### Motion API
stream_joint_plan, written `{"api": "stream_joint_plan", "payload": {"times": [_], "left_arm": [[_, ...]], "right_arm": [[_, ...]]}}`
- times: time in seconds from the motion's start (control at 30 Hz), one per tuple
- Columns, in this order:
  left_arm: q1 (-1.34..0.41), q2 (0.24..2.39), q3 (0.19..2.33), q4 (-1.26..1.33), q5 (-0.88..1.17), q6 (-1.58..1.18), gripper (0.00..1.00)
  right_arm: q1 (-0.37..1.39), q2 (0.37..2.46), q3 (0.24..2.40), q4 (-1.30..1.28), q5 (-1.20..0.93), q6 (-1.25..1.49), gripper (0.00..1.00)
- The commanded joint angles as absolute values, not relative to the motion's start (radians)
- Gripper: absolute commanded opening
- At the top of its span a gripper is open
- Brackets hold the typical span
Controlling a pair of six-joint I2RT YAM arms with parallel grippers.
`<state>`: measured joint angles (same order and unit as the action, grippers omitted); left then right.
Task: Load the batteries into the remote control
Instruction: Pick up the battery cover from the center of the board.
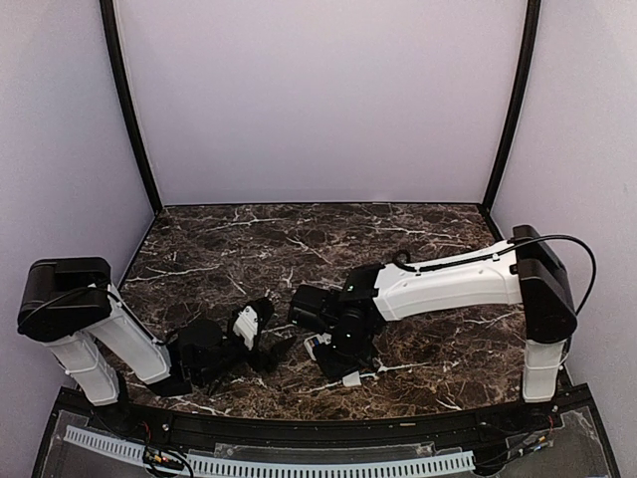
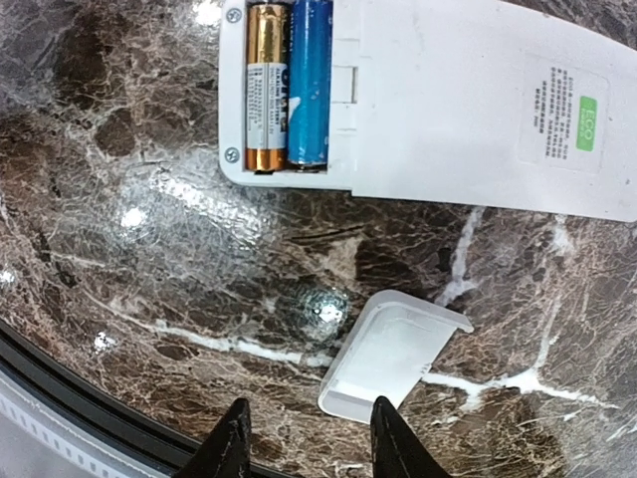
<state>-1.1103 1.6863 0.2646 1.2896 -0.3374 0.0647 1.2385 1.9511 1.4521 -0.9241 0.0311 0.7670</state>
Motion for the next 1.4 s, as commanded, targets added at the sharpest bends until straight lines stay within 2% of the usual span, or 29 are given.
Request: {"api": "stream_joint_plan", "payload": {"times": [0.0,0.2,0.4,0.6,0.8,0.9,0.97,1.03,1.2,1.37], "left_arm": [[-1.114,1.642,0.255,1.228,-0.382,0.066,0.84],[-1.114,1.619,0.253,1.206,-0.387,0.065,0.84],[-1.114,1.622,0.261,1.190,-0.376,0.063,0.84],[-1.114,1.622,0.261,1.189,-0.375,0.061,0.84],[-1.114,1.614,0.260,1.196,-0.314,0.077,0.83],[-1.116,1.557,0.252,1.179,-0.158,0.141,0.78],[-1.125,1.467,0.275,1.058,-0.006,0.210,0.75],[-1.165,1.360,0.346,0.825,0.058,0.289,0.73],[-1.286,1.256,0.485,0.511,0.052,0.435,0.71],[-1.336,1.189,0.635,0.202,0.012,0.607,0.73]], "right_arm": [[1.251,2.012,1.509,-0.980,0.067,0.799,0.37],[1.252,2.056,1.511,-1.003,0.087,0.801,0.24],[1.251,2.058,1.467,-0.956,0.050,0.795,0.16],[1.249,2.049,1.424,-0.907,0.006,0.771,0.00],[1.221,1.994,1.377,-0.810,-0.111,0.651,0.00],[1.197,1.924,1.351,-0.773,-0.218,0.542,0.00],[1.171,1.876,1.338,-0.774,-0.301,0.480,0.00],[1.140,1.834,1.328,-0.791,-0.379,0.424,0.00],[1.080,1.745,1.315,-0.805,-0.549,0.295,0.00],[1.067,1.693,1.348,-0.872,-0.609,0.252,0.00]]}}
